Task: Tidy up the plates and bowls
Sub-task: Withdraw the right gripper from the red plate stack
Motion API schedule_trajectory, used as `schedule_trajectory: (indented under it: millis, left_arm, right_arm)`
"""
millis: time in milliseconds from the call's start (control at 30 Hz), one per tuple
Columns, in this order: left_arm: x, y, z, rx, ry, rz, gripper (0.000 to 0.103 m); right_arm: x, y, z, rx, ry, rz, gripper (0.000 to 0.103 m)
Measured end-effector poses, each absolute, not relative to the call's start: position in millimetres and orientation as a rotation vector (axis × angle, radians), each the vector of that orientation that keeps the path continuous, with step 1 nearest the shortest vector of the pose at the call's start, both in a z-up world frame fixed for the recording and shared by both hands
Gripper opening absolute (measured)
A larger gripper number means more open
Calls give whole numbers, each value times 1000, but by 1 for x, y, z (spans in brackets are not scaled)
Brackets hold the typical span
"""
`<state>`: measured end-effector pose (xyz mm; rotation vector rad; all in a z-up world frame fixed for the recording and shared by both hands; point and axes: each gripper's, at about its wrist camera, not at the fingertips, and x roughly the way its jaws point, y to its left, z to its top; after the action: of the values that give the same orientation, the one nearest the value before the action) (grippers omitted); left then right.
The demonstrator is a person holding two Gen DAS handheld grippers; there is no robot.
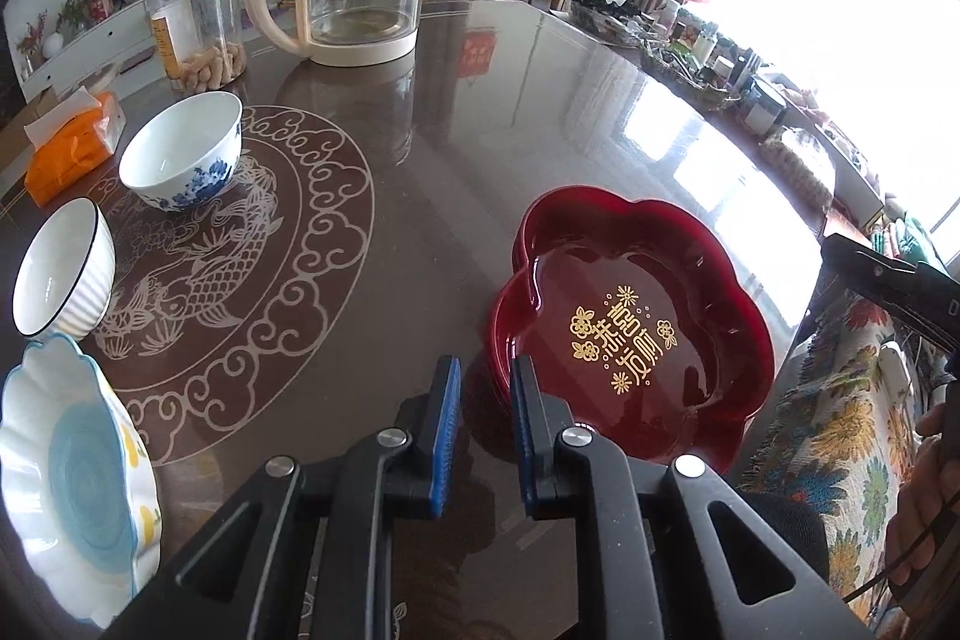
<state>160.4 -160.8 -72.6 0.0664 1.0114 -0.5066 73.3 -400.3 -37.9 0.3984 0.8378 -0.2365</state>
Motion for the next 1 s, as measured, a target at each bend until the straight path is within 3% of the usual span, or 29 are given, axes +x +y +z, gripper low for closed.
schedule_trajectory:
  millis: [200, 233, 300, 367, 400, 533, 733, 1000]
  left_arm:
    - [127, -139, -40, -13, 841, -493, 16]
    - [120, -135, -35, -22, 813, -487, 21]
    - [105, -128, -26, -37, 755, -466, 39]
    - [91, -119, -19, -62, 699, -422, 89]
    - [84, -116, -15, -67, 668, -391, 93]
    - [62, -109, -2, -15, 592, -361, 99]
    - [42, -94, 8, 78, 495, -195, 103]
    - [50, -85, -4, 125, 568, -105, 103]
  right_arm:
    - [19, -366, 7, 349, 572, -307, 68]
    - [7, -356, 15, 333, 512, -320, 72]
    - [-21, -336, 29, 306, 387, -353, 73]
    - [-49, -316, 39, 288, 261, -377, 77]
    - [-62, -308, 42, 282, 203, -386, 81]
    - [-86, -284, 43, 243, 89, -410, 82]
    - [-77, -281, 14, 310, 179, -391, 82]
    - [-65, -256, -7, 236, 254, -327, 82]
